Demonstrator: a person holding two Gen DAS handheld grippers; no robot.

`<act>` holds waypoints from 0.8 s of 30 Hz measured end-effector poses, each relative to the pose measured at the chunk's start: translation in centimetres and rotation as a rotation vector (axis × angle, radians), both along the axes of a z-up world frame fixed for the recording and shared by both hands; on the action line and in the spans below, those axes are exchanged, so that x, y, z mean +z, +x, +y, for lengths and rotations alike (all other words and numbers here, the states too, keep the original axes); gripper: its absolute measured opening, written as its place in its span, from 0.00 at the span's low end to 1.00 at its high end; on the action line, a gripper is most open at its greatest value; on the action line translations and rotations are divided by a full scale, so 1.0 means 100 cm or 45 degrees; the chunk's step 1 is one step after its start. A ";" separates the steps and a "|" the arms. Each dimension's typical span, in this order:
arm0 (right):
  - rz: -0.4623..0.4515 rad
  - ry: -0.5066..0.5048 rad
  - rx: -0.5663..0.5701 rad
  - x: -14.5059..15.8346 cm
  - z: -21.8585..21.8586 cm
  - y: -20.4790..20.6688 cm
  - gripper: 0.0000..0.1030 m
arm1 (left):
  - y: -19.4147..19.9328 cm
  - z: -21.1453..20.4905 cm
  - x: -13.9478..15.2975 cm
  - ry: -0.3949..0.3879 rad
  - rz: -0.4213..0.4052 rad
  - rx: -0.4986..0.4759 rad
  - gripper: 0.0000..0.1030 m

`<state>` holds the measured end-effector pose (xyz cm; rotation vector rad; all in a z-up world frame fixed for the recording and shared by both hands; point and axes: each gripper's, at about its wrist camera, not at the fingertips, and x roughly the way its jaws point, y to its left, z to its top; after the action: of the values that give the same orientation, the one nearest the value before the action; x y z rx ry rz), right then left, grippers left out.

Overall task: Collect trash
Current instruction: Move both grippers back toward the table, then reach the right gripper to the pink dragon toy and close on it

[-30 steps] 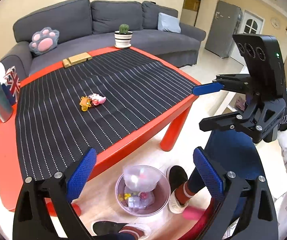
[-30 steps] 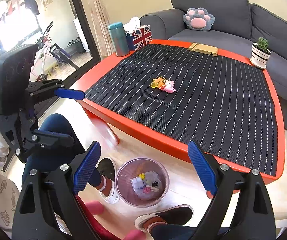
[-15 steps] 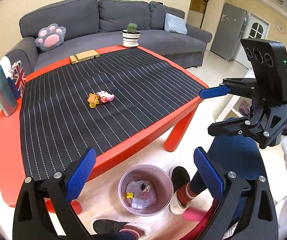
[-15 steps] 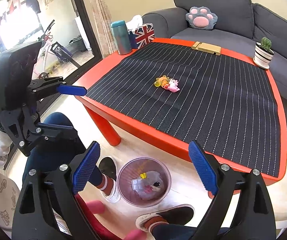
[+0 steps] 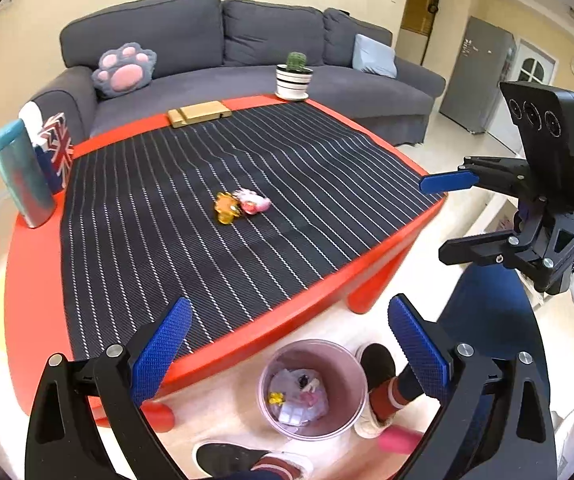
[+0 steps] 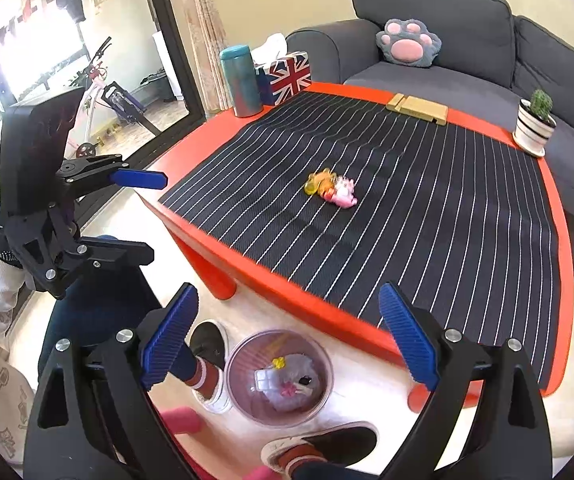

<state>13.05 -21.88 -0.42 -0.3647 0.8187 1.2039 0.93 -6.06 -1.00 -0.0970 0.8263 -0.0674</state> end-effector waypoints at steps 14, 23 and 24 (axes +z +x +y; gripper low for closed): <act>-0.072 -0.156 0.064 -0.013 0.084 0.058 0.88 | 0.020 0.035 0.005 0.000 -0.016 0.072 0.92; -0.126 -0.307 0.111 -0.039 0.133 0.077 0.88 | 0.024 0.044 0.004 -0.013 -0.017 0.090 0.92; -0.131 -0.324 0.116 -0.042 0.137 0.078 0.88 | 0.024 0.045 0.004 -0.015 -0.017 0.090 0.92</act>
<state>20.84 -8.18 -4.57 -0.6728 0.8752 1.1567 3.33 -1.59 -0.65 -0.1370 0.8081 -0.0061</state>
